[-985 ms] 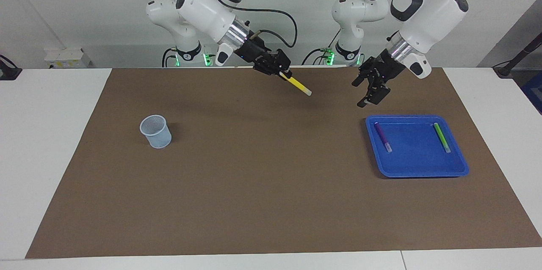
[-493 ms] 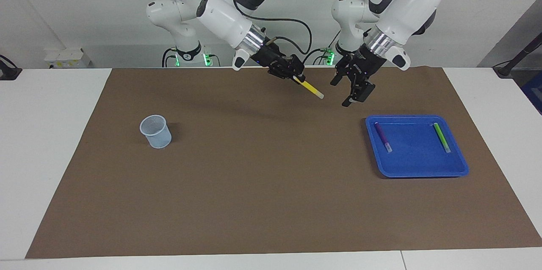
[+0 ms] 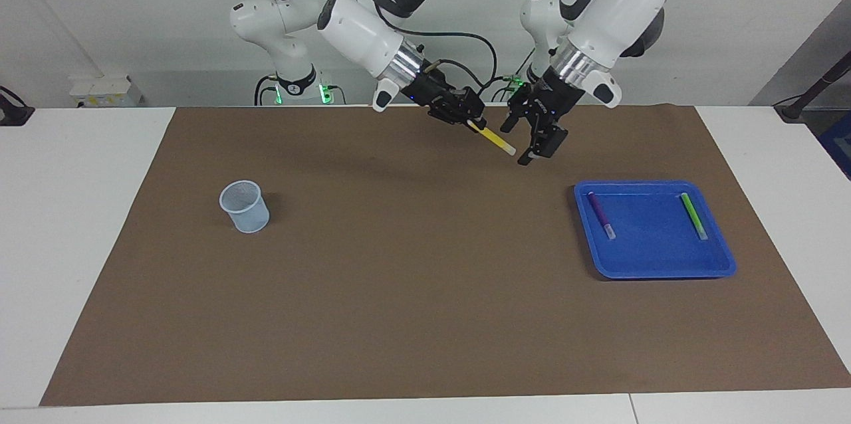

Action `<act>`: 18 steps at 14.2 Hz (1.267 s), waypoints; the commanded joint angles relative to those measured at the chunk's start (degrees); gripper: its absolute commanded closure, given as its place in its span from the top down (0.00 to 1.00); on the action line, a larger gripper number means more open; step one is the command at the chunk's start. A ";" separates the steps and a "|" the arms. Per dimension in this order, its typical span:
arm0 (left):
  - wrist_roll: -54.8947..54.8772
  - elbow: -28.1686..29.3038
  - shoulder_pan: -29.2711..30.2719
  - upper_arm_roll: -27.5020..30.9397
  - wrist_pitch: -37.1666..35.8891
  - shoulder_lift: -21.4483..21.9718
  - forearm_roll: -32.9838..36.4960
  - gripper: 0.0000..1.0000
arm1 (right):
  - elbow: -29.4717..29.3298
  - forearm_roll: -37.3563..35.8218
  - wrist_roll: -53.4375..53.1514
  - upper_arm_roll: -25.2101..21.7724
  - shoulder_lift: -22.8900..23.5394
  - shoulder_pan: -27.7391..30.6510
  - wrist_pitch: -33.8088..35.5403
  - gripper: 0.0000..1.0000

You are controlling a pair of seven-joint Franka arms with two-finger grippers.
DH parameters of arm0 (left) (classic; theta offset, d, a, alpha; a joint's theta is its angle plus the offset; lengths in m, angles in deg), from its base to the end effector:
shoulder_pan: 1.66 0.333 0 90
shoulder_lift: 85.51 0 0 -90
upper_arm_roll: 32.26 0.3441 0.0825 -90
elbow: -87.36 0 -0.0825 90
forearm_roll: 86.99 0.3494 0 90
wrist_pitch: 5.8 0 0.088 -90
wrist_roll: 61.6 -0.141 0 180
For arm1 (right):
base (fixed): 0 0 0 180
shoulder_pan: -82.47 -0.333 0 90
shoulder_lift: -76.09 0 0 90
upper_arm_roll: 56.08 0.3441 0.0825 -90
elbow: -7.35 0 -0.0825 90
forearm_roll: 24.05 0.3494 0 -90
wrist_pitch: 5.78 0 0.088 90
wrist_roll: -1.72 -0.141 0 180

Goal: Right arm passes pens to left for tray arrangement
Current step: 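Close the left gripper on the yellow pen while the right gripper holds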

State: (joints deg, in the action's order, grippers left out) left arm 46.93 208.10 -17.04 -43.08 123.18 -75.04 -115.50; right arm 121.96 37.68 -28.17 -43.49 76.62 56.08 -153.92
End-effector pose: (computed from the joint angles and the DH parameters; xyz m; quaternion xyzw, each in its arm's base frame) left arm 0.4406 -0.2519 0.5409 0.6431 0.7228 -0.1211 0.2221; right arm 0.4571 0.3690 0.5322 -0.8471 0.2748 0.0164 0.4546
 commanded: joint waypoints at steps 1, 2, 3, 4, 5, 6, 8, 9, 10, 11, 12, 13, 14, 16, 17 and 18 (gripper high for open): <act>0.54 2.48 -0.80 0.80 0.66 2.37 -0.84 1.00 | -0.36 1.99 2.03 -0.03 0.08 0.02 -0.04 0.00; 0.54 2.48 -0.80 0.80 0.66 2.46 -0.75 0.94 | -0.36 1.99 2.21 -0.03 0.00 0.02 0.04 0.00; 0.20 2.48 -0.88 0.80 0.66 2.37 -0.75 0.84 | -0.44 1.99 2.21 -0.03 -0.01 0.02 0.04 0.00; -0.24 2.48 -0.88 0.80 0.58 2.46 -0.75 0.73 | -0.36 1.99 2.21 -0.03 -0.01 0.02 0.04 0.00; -0.42 2.48 -0.88 0.80 0.58 2.46 -0.75 0.60 | -0.44 1.99 2.21 -0.03 -0.01 0.02 0.04 0.00; -0.34 2.48 -0.88 0.80 0.58 2.46 -0.75 0.53 | -0.36 1.91 2.21 -0.03 -0.01 0.02 0.13 0.00; -1.38 2.48 -0.88 0.71 0.49 2.63 -0.58 0.11 | -0.36 1.91 2.21 -0.11 -0.01 0.02 0.22 0.00; -2.78 2.39 -0.88 0.71 0.49 2.63 -0.58 0.06 | -0.36 1.91 2.21 -0.03 -0.01 0.02 0.31 0.00; -3.41 2.30 -0.80 0.71 0.31 2.63 -0.58 0.00 | -0.36 1.91 2.21 -0.11 -0.01 0.02 0.31 0.00; -3.76 2.21 -0.80 0.80 -0.38 2.63 -0.58 0.00 | -0.36 1.91 2.21 -0.03 -0.01 0.02 0.31 0.00; -3.68 2.12 -0.45 0.80 -1.17 2.63 -0.58 0.00 | -0.36 1.91 2.21 -0.03 -0.01 0.02 0.31 0.00; -3.68 1.95 -0.18 0.80 -1.79 2.63 -0.66 0.00 | -0.36 1.91 2.21 -0.11 -0.01 0.02 0.40 0.00; -3.85 1.86 -0.09 0.97 -2.49 2.72 -0.67 0.00 | -0.36 1.91 2.21 -0.11 -0.01 0.02 0.40 0.00; -6.82 1.86 -0.18 0.98 -3.29 2.72 -0.67 0.00 | -0.36 1.91 2.03 -0.11 -0.01 0.29 0.66 0.00; -7.45 1.77 -0.18 0.98 -3.73 2.98 -0.67 0.00 | -0.36 1.91 1.86 -0.11 -0.01 0.38 0.83 0.42; -7.45 1.77 -0.09 0.98 -4.08 3.07 -0.67 0.00 | -0.36 1.91 1.86 -0.11 -0.01 0.38 0.75 0.99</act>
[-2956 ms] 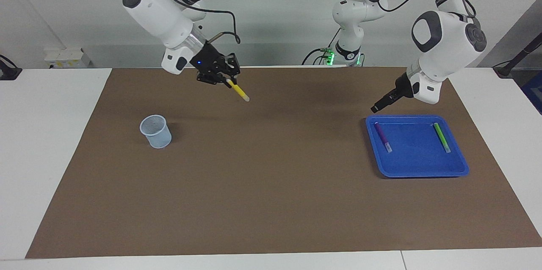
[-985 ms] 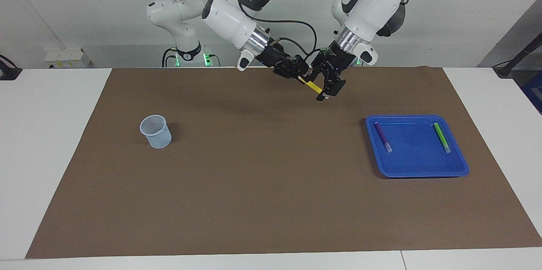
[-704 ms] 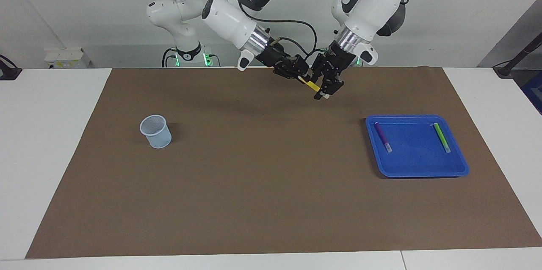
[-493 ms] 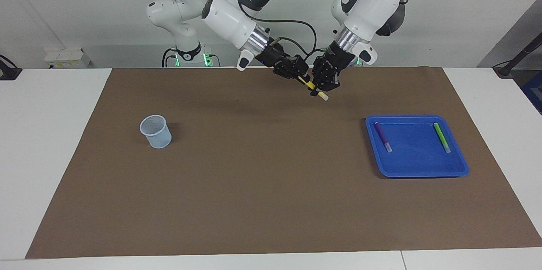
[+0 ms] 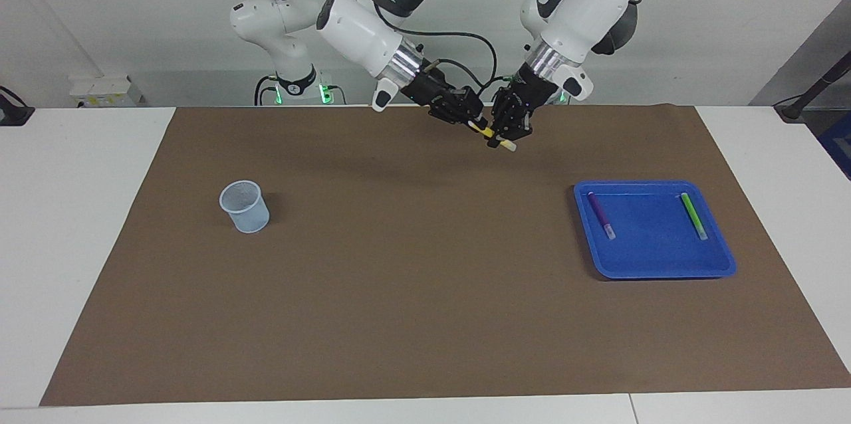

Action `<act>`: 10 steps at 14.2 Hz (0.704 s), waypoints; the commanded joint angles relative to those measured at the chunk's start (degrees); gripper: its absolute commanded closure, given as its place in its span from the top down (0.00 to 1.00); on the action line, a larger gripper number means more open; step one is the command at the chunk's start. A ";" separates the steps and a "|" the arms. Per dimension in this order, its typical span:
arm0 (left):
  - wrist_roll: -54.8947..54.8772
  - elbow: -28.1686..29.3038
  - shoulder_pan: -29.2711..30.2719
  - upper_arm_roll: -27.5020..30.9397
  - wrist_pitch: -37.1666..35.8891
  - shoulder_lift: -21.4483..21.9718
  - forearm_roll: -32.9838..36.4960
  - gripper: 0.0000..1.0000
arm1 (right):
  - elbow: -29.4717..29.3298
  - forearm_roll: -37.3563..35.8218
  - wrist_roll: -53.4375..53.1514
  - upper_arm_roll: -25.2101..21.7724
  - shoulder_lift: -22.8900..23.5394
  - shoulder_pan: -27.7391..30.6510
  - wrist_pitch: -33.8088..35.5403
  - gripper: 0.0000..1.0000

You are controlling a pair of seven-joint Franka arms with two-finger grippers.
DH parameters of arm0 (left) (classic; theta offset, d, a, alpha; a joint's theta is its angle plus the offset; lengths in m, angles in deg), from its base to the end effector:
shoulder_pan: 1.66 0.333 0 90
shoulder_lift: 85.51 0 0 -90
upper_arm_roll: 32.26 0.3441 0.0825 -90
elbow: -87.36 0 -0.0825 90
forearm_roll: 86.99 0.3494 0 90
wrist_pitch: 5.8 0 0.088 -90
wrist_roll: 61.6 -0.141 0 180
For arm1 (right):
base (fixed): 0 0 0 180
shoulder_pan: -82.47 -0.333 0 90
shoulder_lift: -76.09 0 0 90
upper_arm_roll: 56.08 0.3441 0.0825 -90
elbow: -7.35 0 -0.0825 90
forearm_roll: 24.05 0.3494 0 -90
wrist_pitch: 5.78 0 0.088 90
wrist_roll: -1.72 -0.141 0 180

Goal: Right arm passes pens to left for tray arrangement
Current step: 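Close the left gripper on the yellow pen while the right gripper holds, then carry the yellow pen over the tray while the right gripper returns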

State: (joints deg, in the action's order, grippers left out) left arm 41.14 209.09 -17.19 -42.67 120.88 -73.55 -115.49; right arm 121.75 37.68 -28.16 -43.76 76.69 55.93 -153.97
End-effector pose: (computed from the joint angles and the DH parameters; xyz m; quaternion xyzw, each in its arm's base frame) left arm 0.4296 -0.2476 0.5409 0.6823 0.6888 -0.1167 0.2152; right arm 0.4586 0.3684 0.5334 -0.8463 0.2754 0.0150 0.4557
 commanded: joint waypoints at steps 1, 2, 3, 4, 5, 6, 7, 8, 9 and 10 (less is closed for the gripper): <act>-1.75 0.79 0.06 0.57 -2.14 1.58 -0.68 0.00 | -0.15 1.12 2.10 0.07 -0.24 0.62 0.89 1.00; -2.45 0.79 0.06 0.74 -2.40 1.58 -0.68 0.00 | -0.23 0.59 2.19 -0.02 -0.16 0.62 1.15 1.00; -3.33 0.79 0.15 1.00 -2.49 1.58 -0.68 0.00 | -0.23 -2.11 2.63 -0.19 -0.33 0.88 2.54 1.00; -5.95 0.79 0.24 1.27 -3.54 1.66 -0.68 0.00 | -0.58 -7.28 3.24 -0.45 -0.59 2.10 6.21 1.00; -9.19 0.61 1.54 1.79 -5.81 1.75 -0.68 0.00 | -1.89 -12.90 3.95 -0.46 -0.77 4.46 11.56 1.00; -13.92 0.00 2.77 1.97 -8.79 1.75 -0.68 0.00 | -4.08 -18.78 5.43 -0.37 -0.69 7.01 17.61 1.00; -19.02 -0.70 4.35 2.23 -12.13 1.75 -0.68 0.00 | -5.93 -24.15 7.97 -0.37 -0.68 9.12 23.85 1.00; -23.42 -1.06 6.11 2.50 -14.77 1.75 -0.68 0.00 | -6.64 -29.51 12.26 -0.37 -0.86 10.88 29.22 1.00; -27.99 -1.15 7.52 2.59 -17.06 2.10 -0.68 0.00 | -6.74 -33.83 16.65 -0.37 -1.56 11.86 32.41 1.00; -32.91 -1.06 9.10 2.59 -18.82 2.28 -0.59 0.00 | -6.65 -37.44 20.35 -0.46 -2.00 13.00 35.22 1.00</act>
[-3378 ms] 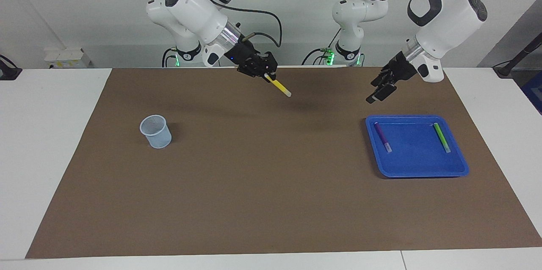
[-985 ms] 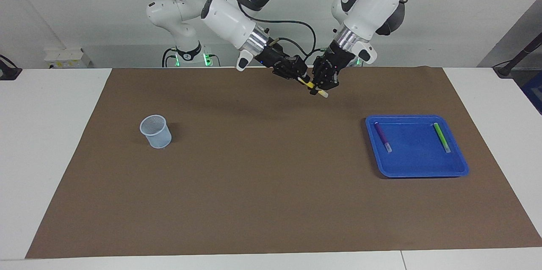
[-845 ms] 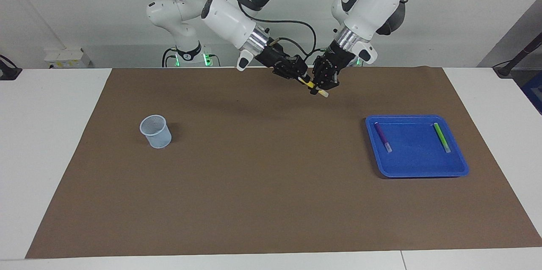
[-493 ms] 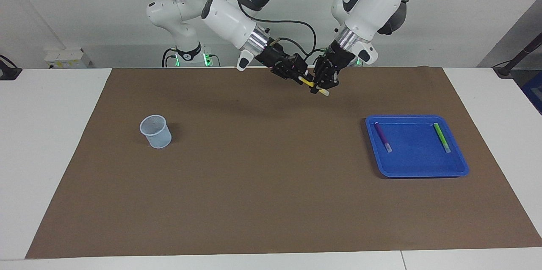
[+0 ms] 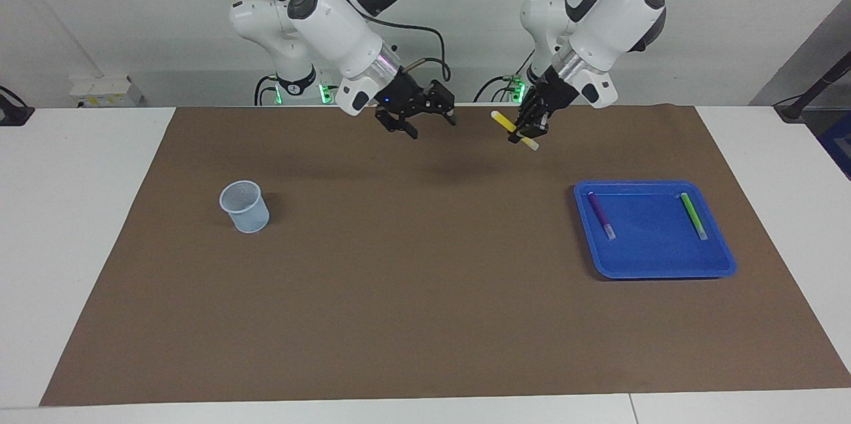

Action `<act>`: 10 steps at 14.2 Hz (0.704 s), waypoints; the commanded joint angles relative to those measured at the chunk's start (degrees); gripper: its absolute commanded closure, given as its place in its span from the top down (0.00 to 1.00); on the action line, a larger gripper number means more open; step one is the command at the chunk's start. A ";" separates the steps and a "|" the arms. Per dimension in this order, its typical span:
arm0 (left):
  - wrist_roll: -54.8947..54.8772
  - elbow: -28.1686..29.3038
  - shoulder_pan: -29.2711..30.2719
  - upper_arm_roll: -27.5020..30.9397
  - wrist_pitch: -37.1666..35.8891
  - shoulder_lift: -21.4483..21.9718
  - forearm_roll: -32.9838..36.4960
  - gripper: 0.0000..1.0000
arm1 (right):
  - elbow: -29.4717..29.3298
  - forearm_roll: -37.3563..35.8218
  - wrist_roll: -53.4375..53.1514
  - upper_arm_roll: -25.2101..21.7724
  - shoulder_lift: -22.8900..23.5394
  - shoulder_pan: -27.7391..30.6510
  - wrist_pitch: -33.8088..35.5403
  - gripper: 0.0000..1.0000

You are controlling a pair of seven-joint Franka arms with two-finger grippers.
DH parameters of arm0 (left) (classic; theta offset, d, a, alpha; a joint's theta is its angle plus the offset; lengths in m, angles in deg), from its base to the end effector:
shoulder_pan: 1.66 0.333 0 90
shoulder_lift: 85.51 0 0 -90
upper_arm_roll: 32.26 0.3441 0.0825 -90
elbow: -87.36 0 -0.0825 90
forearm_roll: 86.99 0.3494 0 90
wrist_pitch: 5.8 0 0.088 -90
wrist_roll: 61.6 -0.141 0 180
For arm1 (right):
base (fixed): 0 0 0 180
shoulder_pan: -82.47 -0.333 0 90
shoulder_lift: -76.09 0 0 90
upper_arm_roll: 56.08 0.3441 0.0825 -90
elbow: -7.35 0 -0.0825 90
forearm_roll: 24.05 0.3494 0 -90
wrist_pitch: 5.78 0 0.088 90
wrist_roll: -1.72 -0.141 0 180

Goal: Right arm passes pens to left for tray arrangement
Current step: 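Carry the yellow pen over the tray while the right gripper returns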

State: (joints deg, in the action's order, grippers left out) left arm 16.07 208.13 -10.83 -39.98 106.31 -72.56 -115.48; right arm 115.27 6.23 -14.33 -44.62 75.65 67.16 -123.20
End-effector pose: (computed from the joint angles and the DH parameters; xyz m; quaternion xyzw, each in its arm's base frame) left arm 0.4288 -0.1835 0.5333 0.7951 0.5653 -0.1340 0.1740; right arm 0.4739 0.2872 0.5386 -0.9670 0.0094 0.0100 0.2546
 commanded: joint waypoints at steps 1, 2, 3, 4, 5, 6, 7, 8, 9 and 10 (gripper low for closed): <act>-12.76 -0.19 4.32 -0.10 -6.44 1.47 -0.16 0.00 | -0.26 -8.98 8.82 0.40 -1.23 3.52 7.53 1.00; -18.99 -0.45 5.12 -0.10 -8.46 1.56 0.63 0.00 | -0.26 -11.88 10.75 0.40 -1.32 5.19 9.83 1.00; -24.71 -0.54 6.52 -0.10 -9.70 1.56 2.11 0.00 | -0.26 -15.05 13.04 0.40 -1.41 6.42 11.33 1.00; -29.11 -0.71 8.19 -0.10 -10.85 1.56 3.69 0.00 | -0.26 -18.56 15.67 0.40 -1.93 7.31 12.13 1.00; -33.94 -1.06 9.07 -0.10 -12.07 1.56 5.28 0.00 | -0.26 -21.46 17.70 0.40 -2.46 7.75 12.31 1.00; -38.69 -1.33 10.04 -0.10 -13.13 1.56 6.86 0.00 | -0.26 -23.41 18.41 0.40 -2.64 8.36 12.48 1.00; -43.52 -1.24 11.01 -0.10 -13.66 1.56 8.61 0.00 | -0.43 -24.21 18.51 0.40 -2.90 9.07 13.10 1.00; -48.44 -1.24 11.97 -0.10 -13.93 1.56 10.20 0.00 | -0.78 -24.74 18.51 0.31 -2.90 9.34 14.93 1.00; -52.93 -1.24 13.38 -0.19 -14.37 1.47 11.69 0.00 | -2.01 -26.83 18.51 0.31 -2.82 9.34 16.69 1.00; -56.89 -1.16 14.61 -0.19 -14.63 1.39 13.10 0.00 | -3.93 -30.60 18.68 0.31 -2.12 9.69 18.62 1.00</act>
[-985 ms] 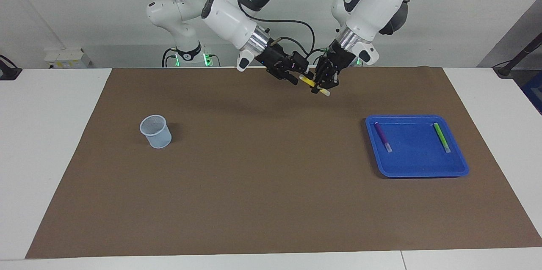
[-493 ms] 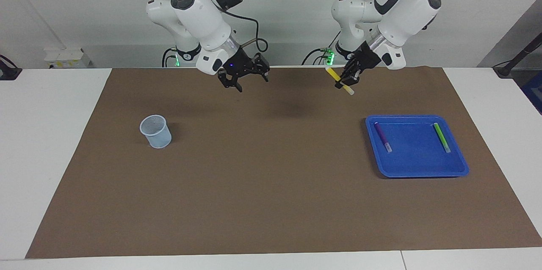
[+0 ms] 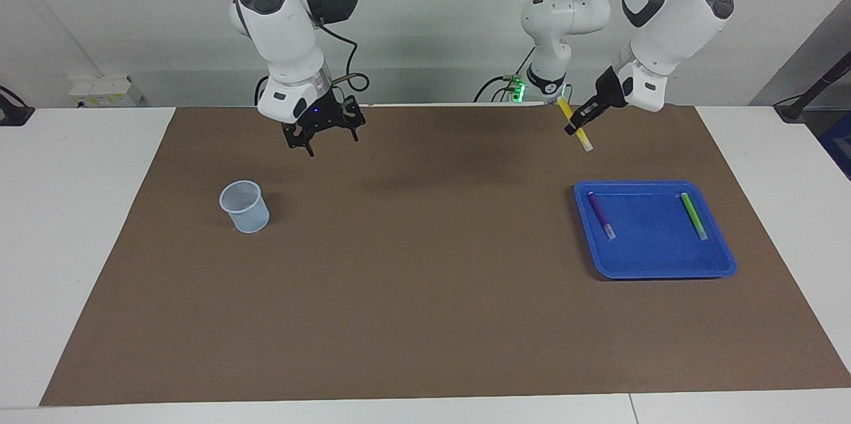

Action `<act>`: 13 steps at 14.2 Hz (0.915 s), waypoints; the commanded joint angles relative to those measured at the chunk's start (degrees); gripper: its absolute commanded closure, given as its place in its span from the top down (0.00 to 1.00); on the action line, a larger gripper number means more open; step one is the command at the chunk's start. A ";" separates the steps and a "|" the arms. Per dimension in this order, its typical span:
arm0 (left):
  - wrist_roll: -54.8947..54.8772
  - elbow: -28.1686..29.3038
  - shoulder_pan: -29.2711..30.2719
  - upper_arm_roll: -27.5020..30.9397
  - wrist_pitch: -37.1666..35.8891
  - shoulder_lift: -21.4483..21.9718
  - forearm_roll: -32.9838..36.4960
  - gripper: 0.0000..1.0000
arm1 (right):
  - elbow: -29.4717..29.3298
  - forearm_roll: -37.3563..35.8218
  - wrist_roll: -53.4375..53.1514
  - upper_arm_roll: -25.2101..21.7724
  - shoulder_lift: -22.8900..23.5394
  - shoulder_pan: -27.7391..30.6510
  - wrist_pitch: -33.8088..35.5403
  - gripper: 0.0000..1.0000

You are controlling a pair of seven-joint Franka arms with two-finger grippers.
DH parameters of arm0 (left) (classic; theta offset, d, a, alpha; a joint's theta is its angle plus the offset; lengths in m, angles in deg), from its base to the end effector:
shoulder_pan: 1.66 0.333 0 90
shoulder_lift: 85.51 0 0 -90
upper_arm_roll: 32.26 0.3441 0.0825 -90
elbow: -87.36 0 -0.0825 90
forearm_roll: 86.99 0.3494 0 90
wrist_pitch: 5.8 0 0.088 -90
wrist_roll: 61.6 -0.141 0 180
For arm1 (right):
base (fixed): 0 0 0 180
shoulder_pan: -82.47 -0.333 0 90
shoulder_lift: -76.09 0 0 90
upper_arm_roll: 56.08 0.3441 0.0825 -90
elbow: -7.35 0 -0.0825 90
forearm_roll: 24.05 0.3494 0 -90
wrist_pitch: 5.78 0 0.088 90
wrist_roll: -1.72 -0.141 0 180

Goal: Right arm passes pens to left for tray arrangement
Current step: 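Carry the yellow pen over the tray while the right gripper returns, then lower the yellow pen into the tray and open the left gripper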

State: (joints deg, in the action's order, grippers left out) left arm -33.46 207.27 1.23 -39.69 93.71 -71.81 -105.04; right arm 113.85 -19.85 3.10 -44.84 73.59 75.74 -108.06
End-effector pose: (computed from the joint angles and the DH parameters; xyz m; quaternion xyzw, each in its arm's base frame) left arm 0.4256 -0.0768 0.5220 0.9594 0.2390 -0.0943 0.1160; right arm 0.4823 0.1673 0.5321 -0.9866 -0.1596 0.0198 0.0289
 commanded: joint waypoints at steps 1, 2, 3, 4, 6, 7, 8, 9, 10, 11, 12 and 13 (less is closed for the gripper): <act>-11.14 -0.30 3.51 -0.49 -2.30 0.37 4.06 0.00 | -4.62 -5.60 1.87 0.27 0.65 1.98 4.72 1.00; -14.83 -0.21 4.57 -0.49 -2.21 -0.07 5.55 0.00 | -6.82 -5.87 3.18 0.18 1.87 3.81 6.12 1.00; -17.65 -0.12 5.45 -0.49 -2.12 -0.77 6.44 0.00 | -9.19 -5.78 5.11 0.18 3.02 4.70 7.35 1.00; -19.94 0.14 6.24 -0.49 -1.60 -1.38 7.32 0.00 | -10.95 -6.04 6.08 0.18 4.07 5.58 8.06 1.00; -23.03 -0.03 6.95 -0.49 -1.07 -3.14 9.95 0.00 | -12.11 -6.83 6.27 0.18 6.09 6.11 7.46 1.00; -23.73 -0.12 7.04 -0.49 -0.55 -3.84 10.40 0.00 | -11.94 -6.92 6.18 0.18 6.54 6.12 6.76 1.00; -24.87 -0.12 7.38 -0.49 0.50 -4.89 11.71 0.00 | -11.41 -6.92 6.18 0.18 6.80 6.03 5.71 1.00; -25.23 -0.12 7.48 -0.49 1.82 -6.21 12.94 0.00 | -11.41 -6.92 6.18 0.26 6.81 6.03 5.78 1.00; -25.41 -0.12 7.74 -0.49 3.14 -7.35 13.12 0.00 | -11.49 -7.01 6.18 0.18 6.81 5.94 6.57 1.00; -26.37 -0.21 8.52 -0.49 4.37 -8.15 13.13 0.00 | -11.50 -7.01 6.27 0.18 6.20 5.94 8.14 1.00; -27.16 -0.21 9.14 -0.49 5.51 -9.11 13.13 0.00 | -11.41 -6.93 6.27 0.26 5.93 5.94 9.46 1.00; -27.52 -0.30 9.23 -0.49 6.48 -10.17 13.30 0.00 | -11.06 -6.84 6.27 0.26 5.41 5.85 9.73 1.00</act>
State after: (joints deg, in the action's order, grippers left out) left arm -59.11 207.58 9.03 -39.68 98.22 -79.94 -92.83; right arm 103.38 -25.52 8.67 -45.08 79.82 81.38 -100.31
